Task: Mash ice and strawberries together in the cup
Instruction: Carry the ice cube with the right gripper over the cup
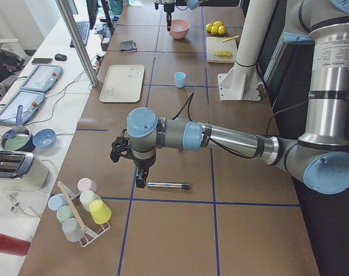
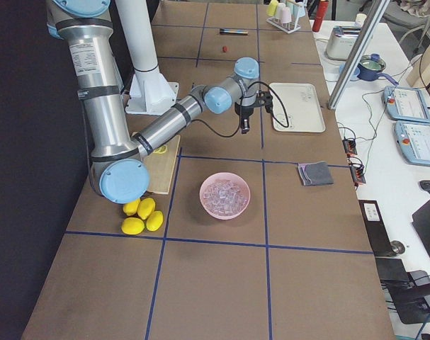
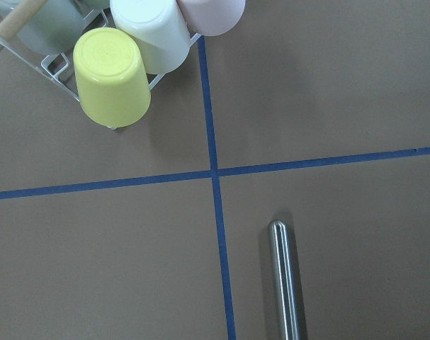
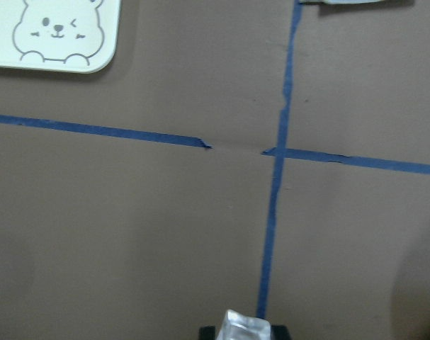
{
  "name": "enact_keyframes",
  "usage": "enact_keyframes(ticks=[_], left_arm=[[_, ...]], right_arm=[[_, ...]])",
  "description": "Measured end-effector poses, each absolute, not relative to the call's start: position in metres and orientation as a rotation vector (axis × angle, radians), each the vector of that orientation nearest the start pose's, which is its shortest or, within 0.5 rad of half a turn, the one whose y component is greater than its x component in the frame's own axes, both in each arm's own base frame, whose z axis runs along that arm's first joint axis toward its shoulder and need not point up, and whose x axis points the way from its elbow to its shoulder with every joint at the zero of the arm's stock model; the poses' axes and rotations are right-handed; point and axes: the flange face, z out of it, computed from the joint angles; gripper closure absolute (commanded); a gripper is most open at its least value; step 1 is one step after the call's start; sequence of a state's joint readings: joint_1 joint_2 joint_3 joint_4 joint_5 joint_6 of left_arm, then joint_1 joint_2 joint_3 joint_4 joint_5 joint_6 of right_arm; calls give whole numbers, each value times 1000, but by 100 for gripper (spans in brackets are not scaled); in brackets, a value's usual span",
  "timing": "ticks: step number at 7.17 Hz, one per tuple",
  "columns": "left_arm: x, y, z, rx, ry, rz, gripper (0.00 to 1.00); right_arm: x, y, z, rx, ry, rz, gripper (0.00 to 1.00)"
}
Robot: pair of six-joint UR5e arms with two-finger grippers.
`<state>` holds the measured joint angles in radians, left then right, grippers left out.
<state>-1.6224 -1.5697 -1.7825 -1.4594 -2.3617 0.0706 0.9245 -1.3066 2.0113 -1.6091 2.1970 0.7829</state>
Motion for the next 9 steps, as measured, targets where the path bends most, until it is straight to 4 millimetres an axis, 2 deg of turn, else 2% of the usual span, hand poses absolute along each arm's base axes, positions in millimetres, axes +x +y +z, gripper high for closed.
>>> enact_keyframes(ticks=[2,3,4,6,7,9], left_arm=[[-87,-482,569,135,784,54,0],[-87,-481,571,132,783,54,0],[-87,-479,573,129,784,53,0],[-87,-476,576,122,785,51,0],[-87,-474,578,119,785,50,0],[-86,-473,580,117,785,50,0]], right_arm=[[-364,-440,241,63,-859,-63,100],[-403,-417,210,62,-849,-56,100],[-432,-400,190,61,-845,-48,100],[-491,-386,161,61,-823,-28,100],[-512,-385,150,62,-815,-22,100],[-532,-382,140,66,-807,-23,99]])
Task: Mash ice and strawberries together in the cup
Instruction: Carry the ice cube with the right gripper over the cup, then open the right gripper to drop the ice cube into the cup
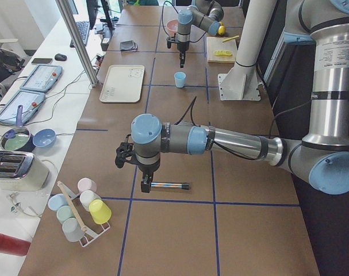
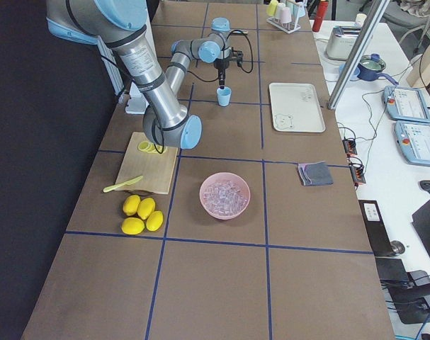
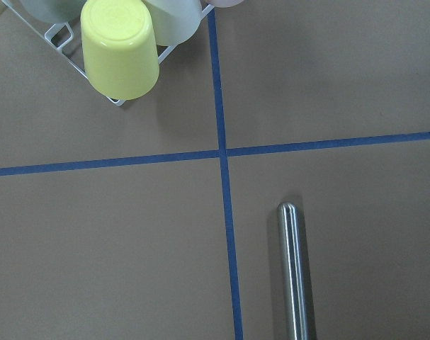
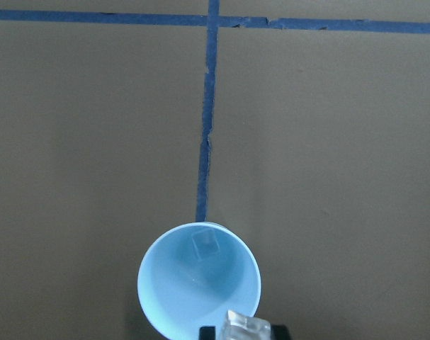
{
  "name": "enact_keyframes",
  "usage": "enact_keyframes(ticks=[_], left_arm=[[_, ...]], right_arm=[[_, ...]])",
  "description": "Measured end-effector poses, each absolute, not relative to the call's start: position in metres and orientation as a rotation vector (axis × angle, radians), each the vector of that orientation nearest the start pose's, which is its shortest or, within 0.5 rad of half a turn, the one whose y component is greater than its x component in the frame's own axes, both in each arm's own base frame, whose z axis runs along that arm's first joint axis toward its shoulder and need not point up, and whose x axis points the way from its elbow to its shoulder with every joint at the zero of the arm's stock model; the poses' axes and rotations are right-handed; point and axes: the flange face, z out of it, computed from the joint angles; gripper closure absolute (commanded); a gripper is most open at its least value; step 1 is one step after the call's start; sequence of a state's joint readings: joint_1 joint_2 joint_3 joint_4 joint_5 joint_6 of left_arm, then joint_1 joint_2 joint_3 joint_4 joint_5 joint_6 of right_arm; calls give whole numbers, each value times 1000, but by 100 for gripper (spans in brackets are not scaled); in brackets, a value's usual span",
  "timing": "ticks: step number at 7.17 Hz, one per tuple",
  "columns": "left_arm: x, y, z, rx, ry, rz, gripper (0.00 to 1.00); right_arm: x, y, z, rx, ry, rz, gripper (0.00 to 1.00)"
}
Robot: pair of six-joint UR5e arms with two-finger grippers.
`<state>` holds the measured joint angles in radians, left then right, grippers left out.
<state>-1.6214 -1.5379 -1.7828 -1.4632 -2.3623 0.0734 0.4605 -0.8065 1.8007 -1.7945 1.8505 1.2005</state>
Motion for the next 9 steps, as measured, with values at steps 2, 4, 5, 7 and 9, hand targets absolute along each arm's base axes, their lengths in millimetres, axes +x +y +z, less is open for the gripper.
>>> enact_keyframes(ticks=[2,4,5,7,9], left_arm=[[-86,-472,580,116,786,49,0],[-86,-472,580,116,786,50,0],[-86,-473,580,117,786,49,0],[-87,-473,580,117,785,49,0],[-87,-474,579,120,785,50,0]], right_arm=[[-545,-382,137,69,-796,-24,98],[-560,-389,128,69,-784,-22,93],[-563,-390,127,68,-781,-21,66],[-564,-390,127,67,-779,-21,38],[-564,-391,127,69,-779,-21,17]])
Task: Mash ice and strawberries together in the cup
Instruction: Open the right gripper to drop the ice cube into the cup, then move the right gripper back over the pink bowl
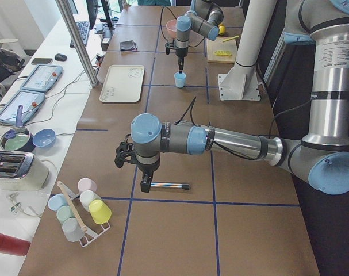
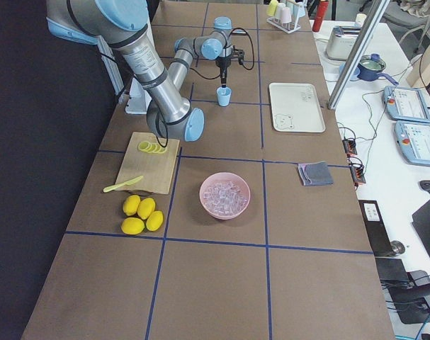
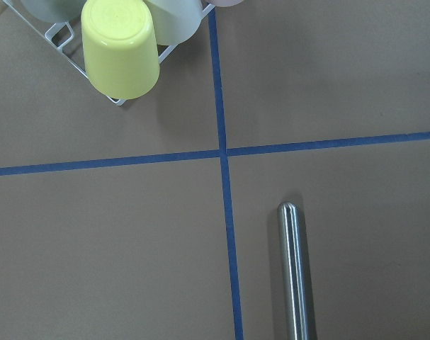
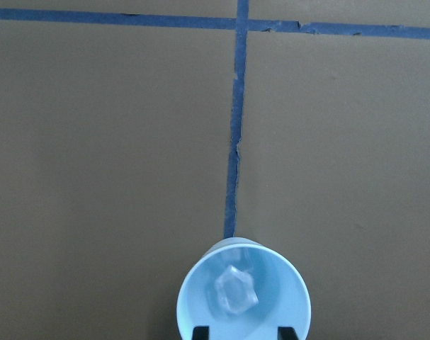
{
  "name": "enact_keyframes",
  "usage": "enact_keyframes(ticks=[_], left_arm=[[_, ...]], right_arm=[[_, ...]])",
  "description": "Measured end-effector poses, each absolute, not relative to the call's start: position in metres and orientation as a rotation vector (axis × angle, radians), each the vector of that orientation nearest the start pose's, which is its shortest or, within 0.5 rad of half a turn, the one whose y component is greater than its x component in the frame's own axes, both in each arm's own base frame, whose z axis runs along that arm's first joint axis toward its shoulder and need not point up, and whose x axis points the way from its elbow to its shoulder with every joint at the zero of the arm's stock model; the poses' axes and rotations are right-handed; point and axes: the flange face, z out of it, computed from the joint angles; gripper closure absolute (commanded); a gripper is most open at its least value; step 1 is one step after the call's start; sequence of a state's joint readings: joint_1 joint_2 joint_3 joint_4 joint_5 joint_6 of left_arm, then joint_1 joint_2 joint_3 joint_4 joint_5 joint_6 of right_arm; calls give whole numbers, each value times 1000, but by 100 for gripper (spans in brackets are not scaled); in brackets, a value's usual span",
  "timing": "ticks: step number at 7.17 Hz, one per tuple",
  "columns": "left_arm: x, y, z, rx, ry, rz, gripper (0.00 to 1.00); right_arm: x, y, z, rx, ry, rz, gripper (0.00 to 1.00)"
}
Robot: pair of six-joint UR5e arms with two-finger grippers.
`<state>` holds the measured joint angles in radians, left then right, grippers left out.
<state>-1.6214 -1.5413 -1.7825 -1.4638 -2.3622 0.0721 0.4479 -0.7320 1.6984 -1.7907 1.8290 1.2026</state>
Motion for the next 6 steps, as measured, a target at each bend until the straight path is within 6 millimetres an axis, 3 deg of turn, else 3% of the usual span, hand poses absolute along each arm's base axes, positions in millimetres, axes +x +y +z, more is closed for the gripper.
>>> enact_keyframes(ticks=[2,4,5,6], left_arm=[[-87,-475,577,122,785,51,0],[-87,-477,575,127,784,52,0],[-87,-478,574,129,783,53,0],[-87,-479,572,131,783,54,0]], right_arm=[[-564,-391,127,70,-779,-20,4],[-556,-393,124,89,-783,18,1],[-538,-397,124,108,-792,52,1],[-504,-404,134,130,-804,86,1]])
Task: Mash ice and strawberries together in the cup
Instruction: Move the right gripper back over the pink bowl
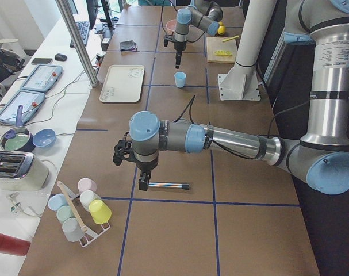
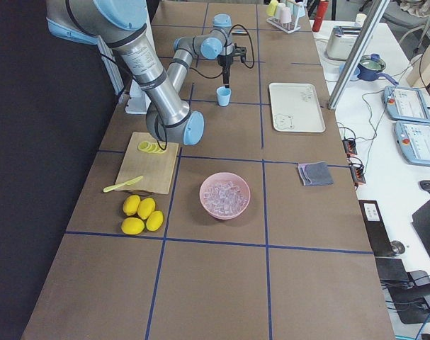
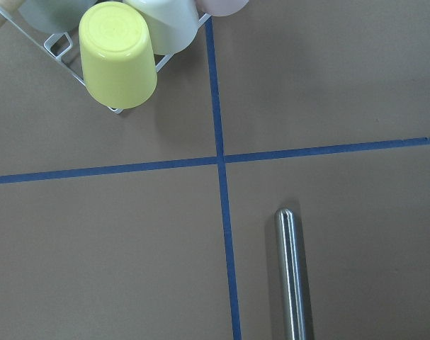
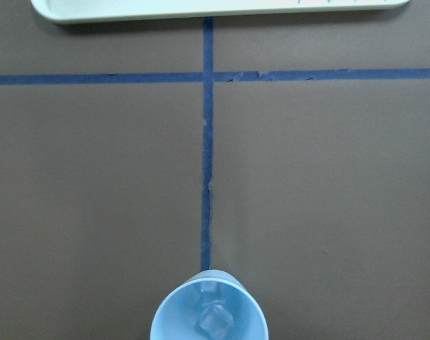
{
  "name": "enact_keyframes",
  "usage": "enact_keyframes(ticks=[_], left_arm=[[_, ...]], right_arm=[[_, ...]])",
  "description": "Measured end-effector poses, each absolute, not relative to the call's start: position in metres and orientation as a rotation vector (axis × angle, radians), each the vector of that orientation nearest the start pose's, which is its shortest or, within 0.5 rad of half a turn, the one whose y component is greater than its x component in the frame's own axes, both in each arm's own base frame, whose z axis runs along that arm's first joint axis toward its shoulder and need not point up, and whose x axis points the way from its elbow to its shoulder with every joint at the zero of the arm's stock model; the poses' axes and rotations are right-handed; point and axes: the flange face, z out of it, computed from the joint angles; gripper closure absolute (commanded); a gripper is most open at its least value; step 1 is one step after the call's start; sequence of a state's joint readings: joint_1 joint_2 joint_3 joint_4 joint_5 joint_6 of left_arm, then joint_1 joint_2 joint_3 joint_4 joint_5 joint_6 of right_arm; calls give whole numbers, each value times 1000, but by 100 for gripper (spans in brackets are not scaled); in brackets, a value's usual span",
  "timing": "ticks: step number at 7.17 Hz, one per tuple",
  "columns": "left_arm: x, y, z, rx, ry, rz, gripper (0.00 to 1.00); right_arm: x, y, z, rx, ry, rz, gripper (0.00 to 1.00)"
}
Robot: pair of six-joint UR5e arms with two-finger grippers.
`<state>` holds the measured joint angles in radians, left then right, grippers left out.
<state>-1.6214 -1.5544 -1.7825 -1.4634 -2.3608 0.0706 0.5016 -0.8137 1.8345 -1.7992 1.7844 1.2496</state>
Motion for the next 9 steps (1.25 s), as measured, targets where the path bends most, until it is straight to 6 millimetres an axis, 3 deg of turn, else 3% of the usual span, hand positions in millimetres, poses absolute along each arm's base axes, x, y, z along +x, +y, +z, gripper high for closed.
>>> enact_keyframes(ticks=[2,4,7,9], left_arm=[[-87,-481,570,136,783,55,0],[-87,-482,566,144,782,59,0],[-87,-482,561,153,781,63,0],[-87,-482,556,161,781,65,0]], right_arm=[[-410,-420,170,186,-816,129,1],[-316,-453,218,150,-810,177,1],[-218,-459,337,186,-746,158,1],[-155,-460,401,173,-733,62,1]])
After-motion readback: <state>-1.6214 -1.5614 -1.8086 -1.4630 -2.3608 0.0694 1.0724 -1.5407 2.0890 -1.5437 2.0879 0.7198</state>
